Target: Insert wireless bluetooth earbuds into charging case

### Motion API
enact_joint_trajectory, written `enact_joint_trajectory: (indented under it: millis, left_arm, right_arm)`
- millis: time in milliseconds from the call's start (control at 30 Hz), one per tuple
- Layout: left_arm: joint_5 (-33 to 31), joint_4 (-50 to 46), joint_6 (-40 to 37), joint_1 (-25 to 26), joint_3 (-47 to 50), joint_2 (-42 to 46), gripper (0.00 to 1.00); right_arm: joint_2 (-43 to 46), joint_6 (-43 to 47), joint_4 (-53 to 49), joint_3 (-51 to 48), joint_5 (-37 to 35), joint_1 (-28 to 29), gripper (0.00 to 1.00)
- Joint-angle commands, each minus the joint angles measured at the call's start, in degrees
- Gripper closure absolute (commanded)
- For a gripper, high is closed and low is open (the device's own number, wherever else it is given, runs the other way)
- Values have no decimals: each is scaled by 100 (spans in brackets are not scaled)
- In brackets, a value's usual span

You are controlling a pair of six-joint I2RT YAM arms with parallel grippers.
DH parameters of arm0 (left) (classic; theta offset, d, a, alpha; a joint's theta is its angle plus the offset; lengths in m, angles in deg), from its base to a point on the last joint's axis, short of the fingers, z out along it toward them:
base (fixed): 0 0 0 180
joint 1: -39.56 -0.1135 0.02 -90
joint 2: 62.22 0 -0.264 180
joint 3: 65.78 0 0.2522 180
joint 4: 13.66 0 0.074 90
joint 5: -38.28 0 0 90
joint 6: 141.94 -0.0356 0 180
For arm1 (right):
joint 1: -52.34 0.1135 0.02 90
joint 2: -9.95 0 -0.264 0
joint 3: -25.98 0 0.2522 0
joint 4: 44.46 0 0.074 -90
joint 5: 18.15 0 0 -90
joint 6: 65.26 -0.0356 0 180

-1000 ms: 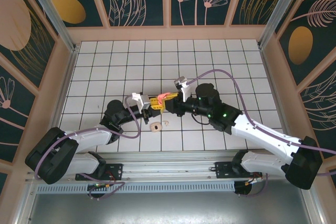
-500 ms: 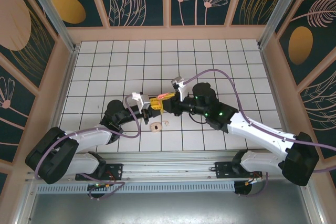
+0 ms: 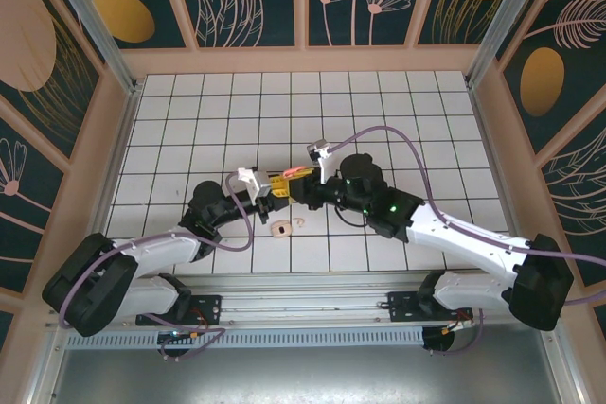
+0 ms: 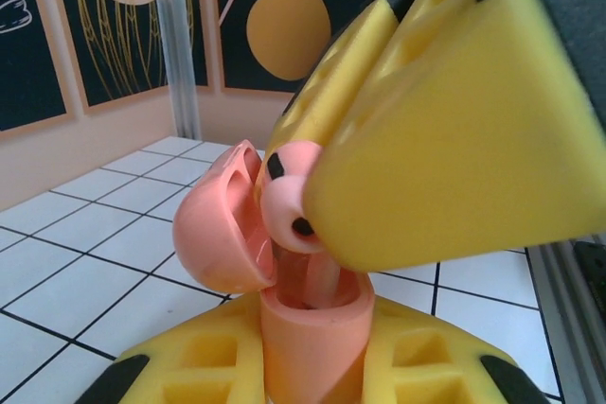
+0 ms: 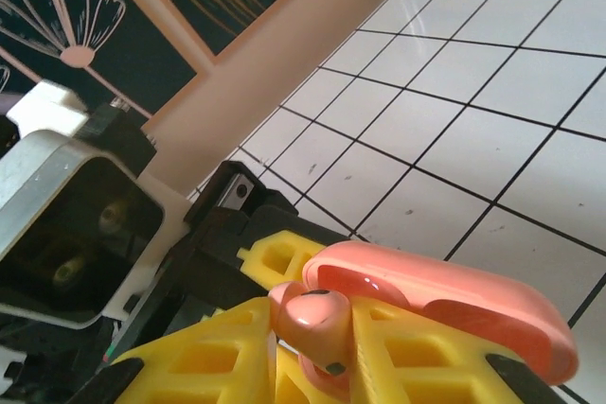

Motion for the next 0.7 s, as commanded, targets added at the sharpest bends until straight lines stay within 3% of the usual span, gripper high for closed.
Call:
enact_joint_trajectory:
  millis: [0, 667]
  left_arm:
    - [-389, 278, -296, -6, 7, 286, 98]
    - [-1308, -79, -939, -1, 222, 862, 98]
  right_arm:
    - [-189, -614, -544, 176, -697, 211, 77]
    - [-802, -2982, -1101, 655, -2203, 926, 78]
